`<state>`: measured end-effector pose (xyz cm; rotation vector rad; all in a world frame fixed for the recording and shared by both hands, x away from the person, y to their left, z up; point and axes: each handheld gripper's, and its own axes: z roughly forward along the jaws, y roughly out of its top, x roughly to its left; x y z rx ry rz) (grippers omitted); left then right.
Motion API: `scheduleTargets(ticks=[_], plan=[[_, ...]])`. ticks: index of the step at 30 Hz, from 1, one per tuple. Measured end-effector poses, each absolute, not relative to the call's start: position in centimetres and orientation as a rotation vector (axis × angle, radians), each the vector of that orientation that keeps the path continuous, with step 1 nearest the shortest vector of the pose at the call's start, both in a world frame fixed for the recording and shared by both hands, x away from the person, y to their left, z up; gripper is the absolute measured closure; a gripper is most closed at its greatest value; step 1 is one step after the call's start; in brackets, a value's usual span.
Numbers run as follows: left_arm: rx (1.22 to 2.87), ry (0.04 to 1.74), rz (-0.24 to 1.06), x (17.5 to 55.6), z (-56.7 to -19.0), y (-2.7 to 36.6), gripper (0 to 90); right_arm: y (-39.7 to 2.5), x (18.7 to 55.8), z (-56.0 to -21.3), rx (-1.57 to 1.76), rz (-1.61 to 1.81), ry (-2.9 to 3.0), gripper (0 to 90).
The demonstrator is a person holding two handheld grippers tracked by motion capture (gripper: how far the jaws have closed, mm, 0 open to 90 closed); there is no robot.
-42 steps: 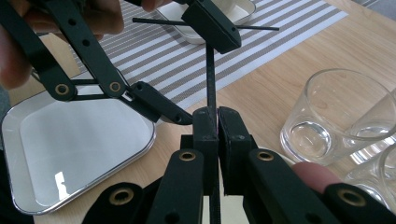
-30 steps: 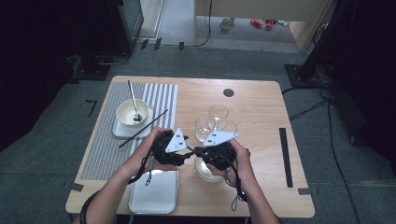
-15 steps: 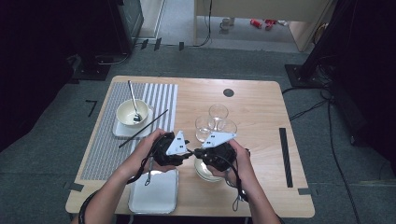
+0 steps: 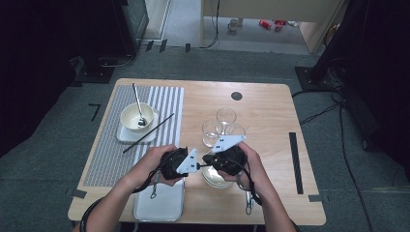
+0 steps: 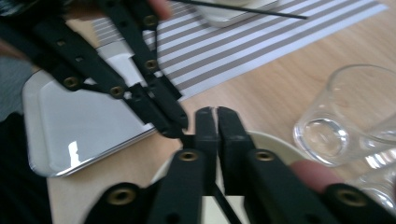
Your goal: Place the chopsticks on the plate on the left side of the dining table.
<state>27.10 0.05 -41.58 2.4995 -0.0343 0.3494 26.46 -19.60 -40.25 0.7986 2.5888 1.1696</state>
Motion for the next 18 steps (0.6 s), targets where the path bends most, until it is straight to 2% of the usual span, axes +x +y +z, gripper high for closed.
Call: scheduleTargets(ticks=[1, 8, 13, 18], plan=[[2.511, -0.027, 0.332, 27.3, -41.6, 0.1, 87.7, -19.8, 26.5, -40.3, 0.83, 1.188, 2.579, 79.2], [2.479, 0.078, 0.289, 28.2, -41.8, 1.0, 87.6, -20.8, 26.5, -40.6, 0.924, 1.265, 2.444, 65.5], [2.459, 0.169, 0.209, 29.3, -41.5, 2.1, 87.4, -21.5, 26.4, -40.7, 0.983, 1.269, 2.379, 55.3], [2.467, 0.203, 0.206, 29.7, -41.8, 3.0, 87.3, -22.9, 26.2, -40.7, 1.059, 1.335, 2.28, 52.5]])
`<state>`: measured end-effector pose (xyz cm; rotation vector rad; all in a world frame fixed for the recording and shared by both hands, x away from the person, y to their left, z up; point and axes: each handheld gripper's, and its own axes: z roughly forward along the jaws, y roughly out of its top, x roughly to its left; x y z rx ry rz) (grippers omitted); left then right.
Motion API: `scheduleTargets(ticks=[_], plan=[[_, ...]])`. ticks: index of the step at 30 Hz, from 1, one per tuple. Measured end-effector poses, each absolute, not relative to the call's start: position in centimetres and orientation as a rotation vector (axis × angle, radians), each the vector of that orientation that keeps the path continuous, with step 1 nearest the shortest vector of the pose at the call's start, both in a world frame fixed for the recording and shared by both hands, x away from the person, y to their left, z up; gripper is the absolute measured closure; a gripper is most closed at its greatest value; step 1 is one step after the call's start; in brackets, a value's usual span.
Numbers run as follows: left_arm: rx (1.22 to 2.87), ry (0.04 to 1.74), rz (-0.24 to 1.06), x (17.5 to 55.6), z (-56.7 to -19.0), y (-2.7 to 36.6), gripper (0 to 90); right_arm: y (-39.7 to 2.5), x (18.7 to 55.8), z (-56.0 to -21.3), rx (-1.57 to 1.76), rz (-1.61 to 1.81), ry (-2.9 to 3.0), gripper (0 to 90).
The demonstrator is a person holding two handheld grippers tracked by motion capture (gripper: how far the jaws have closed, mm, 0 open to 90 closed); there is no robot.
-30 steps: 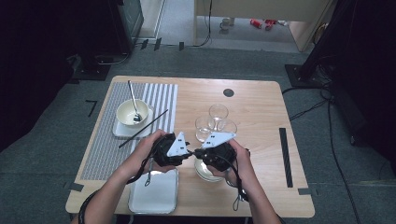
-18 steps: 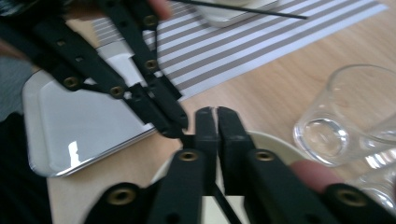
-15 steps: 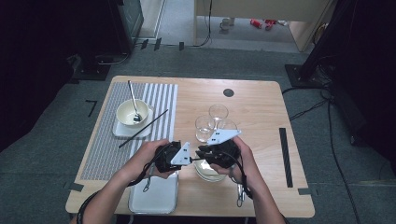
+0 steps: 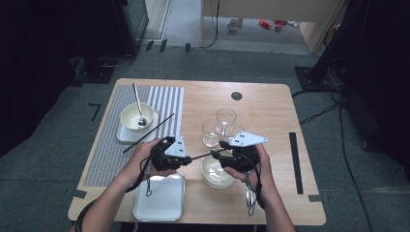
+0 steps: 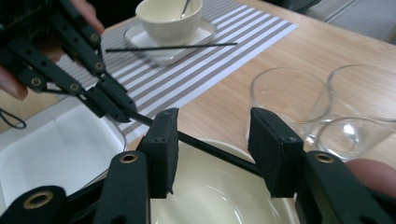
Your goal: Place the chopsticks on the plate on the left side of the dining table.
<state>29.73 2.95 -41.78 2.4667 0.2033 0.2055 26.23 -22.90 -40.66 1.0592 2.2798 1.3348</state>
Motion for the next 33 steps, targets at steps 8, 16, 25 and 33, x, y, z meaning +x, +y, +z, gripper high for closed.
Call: scheduleTargets(ticks=[8, 16, 25, 33], plan=[[2.476, 0.259, 0.22, 30.3, -42.2, 4.2, 87.4, -25.1, 25.9, -40.7, 1.145, 1.357, 2.162, 47.3], [2.478, 0.312, 0.225, 30.8, -42.4, 5.6, 87.4, -27.3, 25.8, -41.5, 1.236, 1.349, 2.1, 46.4], [2.465, 0.389, 0.249, 31.7, -42.7, 7.2, 87.4, -29.0, 25.6, -42.3, 1.308, 1.334, 2.057, 46.2], [2.449, 0.467, 0.263, 32.5, -43.2, 8.9, 87.3, -31.1, 25.7, -43.4, 1.414, 1.304, 1.976, 41.9]])
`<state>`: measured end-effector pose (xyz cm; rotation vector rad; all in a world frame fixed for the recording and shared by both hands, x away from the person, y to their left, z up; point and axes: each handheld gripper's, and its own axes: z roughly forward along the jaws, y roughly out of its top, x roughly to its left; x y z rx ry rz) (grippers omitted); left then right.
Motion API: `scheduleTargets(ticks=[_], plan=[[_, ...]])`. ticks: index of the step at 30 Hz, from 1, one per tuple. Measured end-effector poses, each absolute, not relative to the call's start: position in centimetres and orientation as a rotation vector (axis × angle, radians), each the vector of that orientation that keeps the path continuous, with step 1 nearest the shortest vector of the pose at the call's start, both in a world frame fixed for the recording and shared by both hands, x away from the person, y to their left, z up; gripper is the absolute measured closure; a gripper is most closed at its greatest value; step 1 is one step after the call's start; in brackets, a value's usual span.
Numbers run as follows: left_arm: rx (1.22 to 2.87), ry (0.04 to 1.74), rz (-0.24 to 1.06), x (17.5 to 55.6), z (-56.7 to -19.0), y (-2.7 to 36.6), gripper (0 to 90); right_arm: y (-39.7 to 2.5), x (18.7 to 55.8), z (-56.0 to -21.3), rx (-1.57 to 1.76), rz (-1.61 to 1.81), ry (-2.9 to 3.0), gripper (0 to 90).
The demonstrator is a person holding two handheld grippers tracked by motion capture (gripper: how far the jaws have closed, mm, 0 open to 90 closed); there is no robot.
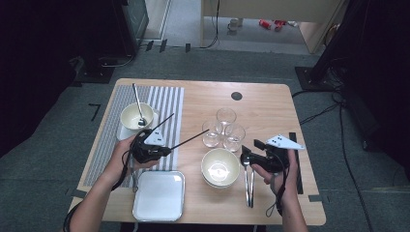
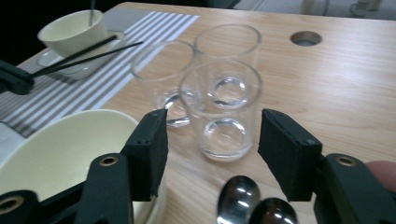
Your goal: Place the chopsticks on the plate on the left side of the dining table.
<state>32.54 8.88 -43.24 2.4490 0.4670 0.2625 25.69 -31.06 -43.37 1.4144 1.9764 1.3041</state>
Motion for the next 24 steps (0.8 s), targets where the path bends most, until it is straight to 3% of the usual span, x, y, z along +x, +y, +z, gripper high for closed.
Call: scheduleTargets(ticks=[24], plan=[[2.413, 0.585, 0.302, 34.2, -43.6, 12.3, 87.3, -35.8, 25.6, -48.5, 1.649, 1.133, 1.823, 32.9]])
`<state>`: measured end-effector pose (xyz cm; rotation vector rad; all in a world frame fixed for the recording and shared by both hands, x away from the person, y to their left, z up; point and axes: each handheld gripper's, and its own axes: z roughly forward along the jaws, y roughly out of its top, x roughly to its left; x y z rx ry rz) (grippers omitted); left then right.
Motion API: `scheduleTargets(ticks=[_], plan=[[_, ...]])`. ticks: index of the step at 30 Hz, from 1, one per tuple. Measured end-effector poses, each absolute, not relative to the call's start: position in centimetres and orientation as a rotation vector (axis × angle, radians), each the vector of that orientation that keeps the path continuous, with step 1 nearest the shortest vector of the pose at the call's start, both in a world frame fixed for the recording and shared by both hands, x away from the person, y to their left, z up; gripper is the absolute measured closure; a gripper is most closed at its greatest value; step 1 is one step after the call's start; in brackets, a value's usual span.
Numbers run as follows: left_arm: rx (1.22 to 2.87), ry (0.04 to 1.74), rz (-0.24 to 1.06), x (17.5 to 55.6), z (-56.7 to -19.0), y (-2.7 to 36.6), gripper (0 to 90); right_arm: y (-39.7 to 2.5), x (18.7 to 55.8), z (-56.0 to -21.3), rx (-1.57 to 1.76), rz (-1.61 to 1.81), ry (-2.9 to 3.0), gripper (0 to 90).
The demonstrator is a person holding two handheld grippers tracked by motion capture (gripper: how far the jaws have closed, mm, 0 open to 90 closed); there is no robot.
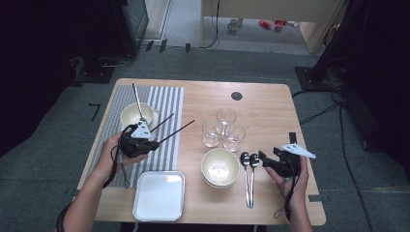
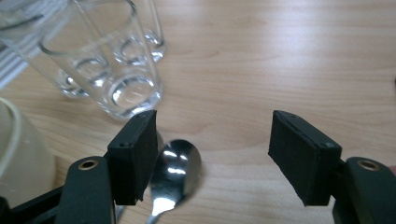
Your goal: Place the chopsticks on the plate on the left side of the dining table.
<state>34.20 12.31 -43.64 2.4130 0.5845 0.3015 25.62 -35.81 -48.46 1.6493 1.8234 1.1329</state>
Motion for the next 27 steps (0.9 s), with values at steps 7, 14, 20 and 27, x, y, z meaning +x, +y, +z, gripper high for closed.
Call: scheduleTargets(ticks=[7, 14, 20, 27], plan=[[2.405, 0.614, 0.311, 34.5, -43.8, 13.0, 87.3, -36.6, 25.7, -49.8, 1.698, 1.092, 1.802, 33.0], [2.408, 0.648, 0.311, 35.0, -44.2, 13.8, 87.3, -36.8, 25.9, -50.6, 1.706, 1.044, 1.792, 34.6], [2.411, 0.676, 0.317, 35.4, -44.6, 14.3, 87.2, -36.4, 26.1, -51.1, 1.693, 0.983, 1.815, 34.5], [2.413, 0.711, 0.323, 36.0, -45.3, 14.6, 87.2, -36.2, 26.2, -51.6, 1.693, 0.948, 1.828, 33.9]])
